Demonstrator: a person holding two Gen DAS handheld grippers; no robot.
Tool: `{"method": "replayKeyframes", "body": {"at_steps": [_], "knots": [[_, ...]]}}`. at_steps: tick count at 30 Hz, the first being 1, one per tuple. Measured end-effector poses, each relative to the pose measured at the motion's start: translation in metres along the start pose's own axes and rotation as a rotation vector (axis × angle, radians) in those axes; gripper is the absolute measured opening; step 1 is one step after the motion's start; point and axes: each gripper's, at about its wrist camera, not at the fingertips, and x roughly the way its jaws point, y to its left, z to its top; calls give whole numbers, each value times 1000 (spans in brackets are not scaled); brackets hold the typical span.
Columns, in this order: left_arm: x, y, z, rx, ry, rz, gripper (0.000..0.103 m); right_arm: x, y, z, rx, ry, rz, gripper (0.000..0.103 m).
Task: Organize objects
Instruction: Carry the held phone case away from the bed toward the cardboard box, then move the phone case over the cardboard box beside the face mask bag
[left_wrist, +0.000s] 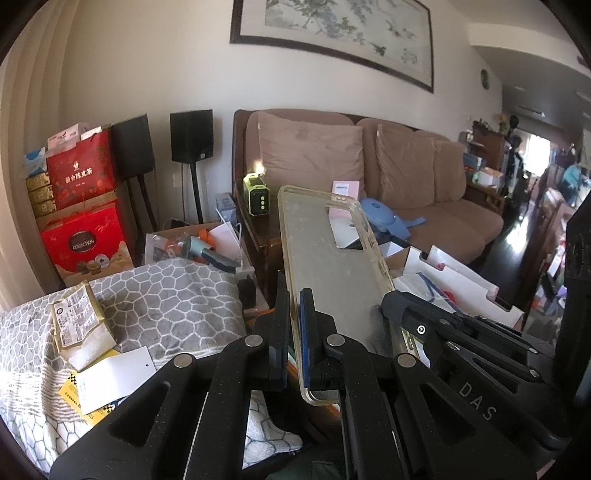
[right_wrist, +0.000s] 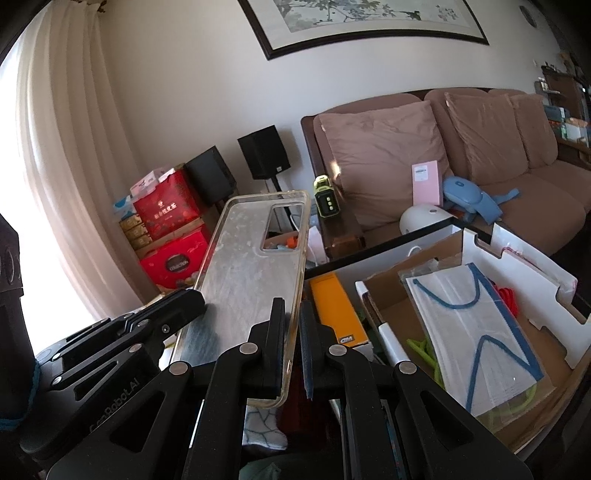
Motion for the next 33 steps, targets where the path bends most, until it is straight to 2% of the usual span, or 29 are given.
{"method": "replayKeyframes", "body": {"at_steps": [33], "knots": [[8,-16,1,-3,15,-20,5,-5,-14,6,4,-11,-29,8]]}}
